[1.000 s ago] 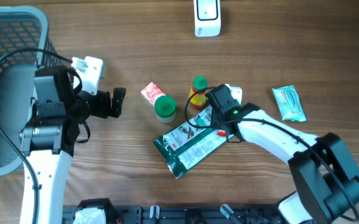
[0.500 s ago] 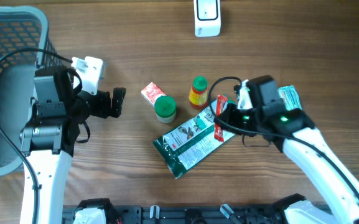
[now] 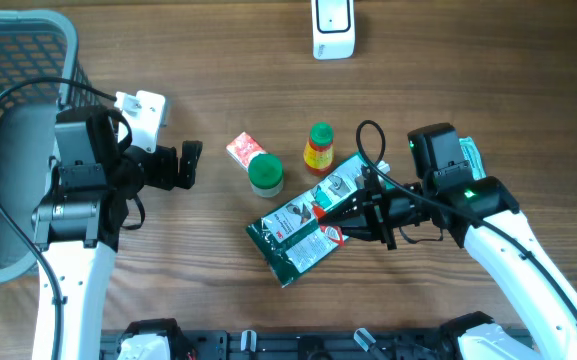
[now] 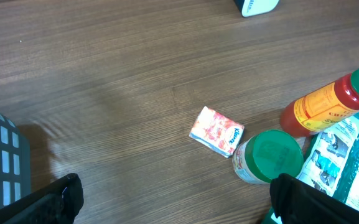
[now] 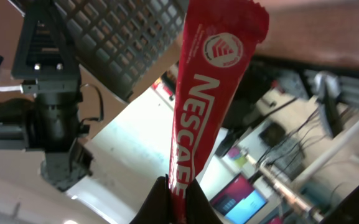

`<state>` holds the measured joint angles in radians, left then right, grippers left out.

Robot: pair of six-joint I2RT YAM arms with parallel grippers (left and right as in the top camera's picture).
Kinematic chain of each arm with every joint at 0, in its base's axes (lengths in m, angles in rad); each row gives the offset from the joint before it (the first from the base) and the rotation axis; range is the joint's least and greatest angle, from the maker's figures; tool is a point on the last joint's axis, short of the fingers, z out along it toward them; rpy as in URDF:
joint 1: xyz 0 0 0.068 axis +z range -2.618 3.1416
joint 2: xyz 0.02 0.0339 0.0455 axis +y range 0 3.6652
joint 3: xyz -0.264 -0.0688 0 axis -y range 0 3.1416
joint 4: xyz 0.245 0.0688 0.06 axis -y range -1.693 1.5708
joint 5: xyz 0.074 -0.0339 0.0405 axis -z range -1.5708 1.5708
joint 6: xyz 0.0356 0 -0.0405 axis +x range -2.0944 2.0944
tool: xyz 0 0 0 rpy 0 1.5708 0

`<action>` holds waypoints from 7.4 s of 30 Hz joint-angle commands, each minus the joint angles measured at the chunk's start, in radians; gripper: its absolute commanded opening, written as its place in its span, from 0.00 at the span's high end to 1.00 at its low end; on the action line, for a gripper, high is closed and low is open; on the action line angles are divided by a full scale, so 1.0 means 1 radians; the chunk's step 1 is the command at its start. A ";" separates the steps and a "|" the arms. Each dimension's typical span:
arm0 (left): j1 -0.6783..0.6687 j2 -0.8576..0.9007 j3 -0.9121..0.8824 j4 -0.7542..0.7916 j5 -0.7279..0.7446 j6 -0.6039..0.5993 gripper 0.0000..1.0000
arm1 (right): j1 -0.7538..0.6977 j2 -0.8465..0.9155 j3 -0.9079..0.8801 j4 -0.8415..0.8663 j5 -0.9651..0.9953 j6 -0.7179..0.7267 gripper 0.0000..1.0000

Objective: Scan the item barcode
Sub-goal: 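Carry the Nescafé stick up toward the white scanner, then hold the Nescafé stick in front of the scanner window, then move the stick to the table's right edge and release it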

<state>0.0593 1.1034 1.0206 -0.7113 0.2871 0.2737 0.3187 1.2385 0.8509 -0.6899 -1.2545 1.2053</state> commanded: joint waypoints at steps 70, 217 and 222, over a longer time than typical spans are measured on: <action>0.005 0.005 -0.007 0.002 0.019 -0.009 0.00 | -0.139 -0.431 0.017 -0.068 0.531 -0.571 0.96; 0.005 0.005 -0.007 0.002 0.019 -0.010 0.00 | -0.904 0.885 1.072 -0.314 1.312 -0.803 0.00; 0.005 0.005 -0.007 0.002 0.019 -0.010 0.00 | -0.810 0.789 1.072 -0.389 1.304 -0.803 0.00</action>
<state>0.0593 1.1034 1.0199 -0.7113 0.2874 0.2737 -0.5434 2.0987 1.9194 -1.0504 0.0830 0.3920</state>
